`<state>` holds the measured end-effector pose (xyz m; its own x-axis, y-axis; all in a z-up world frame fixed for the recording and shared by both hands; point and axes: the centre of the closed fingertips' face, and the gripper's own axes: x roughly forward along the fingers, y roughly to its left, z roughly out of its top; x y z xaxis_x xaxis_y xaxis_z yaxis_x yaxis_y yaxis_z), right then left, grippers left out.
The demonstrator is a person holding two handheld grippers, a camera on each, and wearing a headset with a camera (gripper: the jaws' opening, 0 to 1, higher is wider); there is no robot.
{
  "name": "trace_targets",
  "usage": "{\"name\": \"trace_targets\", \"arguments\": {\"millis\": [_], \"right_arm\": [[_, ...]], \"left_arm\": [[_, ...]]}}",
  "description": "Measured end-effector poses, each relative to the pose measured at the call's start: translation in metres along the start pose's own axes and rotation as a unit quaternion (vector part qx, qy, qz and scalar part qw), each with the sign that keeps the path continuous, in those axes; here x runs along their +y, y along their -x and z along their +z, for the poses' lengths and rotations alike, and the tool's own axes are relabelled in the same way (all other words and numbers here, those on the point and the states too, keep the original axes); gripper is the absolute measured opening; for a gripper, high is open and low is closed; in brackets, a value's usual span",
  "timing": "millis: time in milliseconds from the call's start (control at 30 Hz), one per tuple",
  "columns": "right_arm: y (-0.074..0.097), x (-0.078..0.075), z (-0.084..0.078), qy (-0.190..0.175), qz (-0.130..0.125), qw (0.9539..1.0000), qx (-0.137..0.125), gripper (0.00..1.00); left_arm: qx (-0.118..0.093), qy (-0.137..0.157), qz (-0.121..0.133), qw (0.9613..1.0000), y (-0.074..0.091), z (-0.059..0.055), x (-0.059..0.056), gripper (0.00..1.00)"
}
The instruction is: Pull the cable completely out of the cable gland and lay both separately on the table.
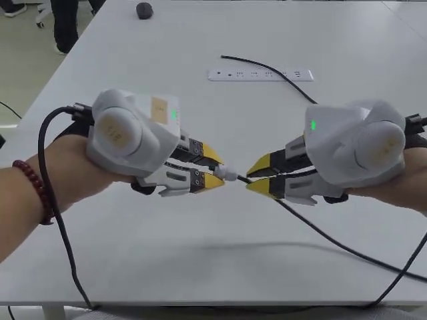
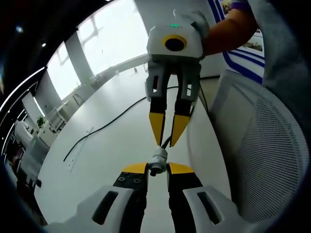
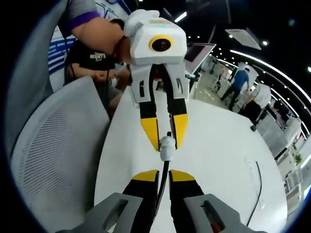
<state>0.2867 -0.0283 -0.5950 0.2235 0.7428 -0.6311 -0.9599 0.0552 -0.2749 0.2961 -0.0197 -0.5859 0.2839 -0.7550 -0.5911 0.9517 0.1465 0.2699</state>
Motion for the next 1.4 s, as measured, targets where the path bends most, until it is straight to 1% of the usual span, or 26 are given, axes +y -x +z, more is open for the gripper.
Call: {"name": "trace_targets", "arguments": {"millis": [100, 167, 500, 833, 967, 1100, 1167, 1233, 1300, 1400], "right_arm": [[-0.003, 0.000, -0.001, 0.006, 0.002, 1.0000, 0.007, 0.02], [-0.002, -0.001, -0.002, 0.005, 0.003, 1.0000, 0.008, 0.00], [0.000, -0.003, -0.006, 0.006, 0.000, 0.9999, 0.014, 0.00], [0.007, -0.007, -0.015, 0.007, -0.005, 0.9995, 0.030, 0.00], [0.012, -0.011, -0.022, 0.006, -0.009, 0.9992, 0.038, 0.00], [0.017, -0.018, -0.029, 0.003, -0.018, 0.9989, 0.043, 0.00], [0.021, -0.024, -0.033, 0.001, -0.026, 0.9986, 0.046, 0.00], [0.025, -0.031, -0.034, -0.008, -0.034, 0.9984, 0.045, 0.00], [0.028, -0.041, -0.037, -0.015, -0.051, 0.9975, 0.047, 0.00], [0.031, -0.055, -0.037, -0.033, -0.073, 0.9959, 0.044, 0.00]], "left_arm": [[-0.001, -0.001, 0.000, 1.0000, 0.000, 0.001, 0.000, 0.15], [-0.002, -0.001, -0.001, 1.0000, 0.000, 0.001, -0.001, 0.15], [-0.009, 0.003, -0.001, 1.0000, -0.001, 0.002, -0.003, 0.15], [-0.010, 0.007, 0.007, 0.9999, 0.002, 0.000, 0.003, 0.15], [-0.009, 0.009, 0.012, 0.9998, 0.003, -0.001, 0.007, 0.15], [-0.011, 0.013, 0.020, 0.9997, 0.006, -0.002, 0.013, 0.15], [-0.008, 0.013, 0.025, 0.9996, 0.007, -0.003, 0.015, 0.15], [-0.012, 0.020, 0.026, 0.9994, 0.008, -0.004, 0.017, 0.15], [-0.008, 0.018, 0.030, 0.9993, 0.008, -0.006, 0.019, 0.15], [-0.010, 0.021, 0.032, 0.9992, 0.007, -0.006, 0.020, 0.16]]}}
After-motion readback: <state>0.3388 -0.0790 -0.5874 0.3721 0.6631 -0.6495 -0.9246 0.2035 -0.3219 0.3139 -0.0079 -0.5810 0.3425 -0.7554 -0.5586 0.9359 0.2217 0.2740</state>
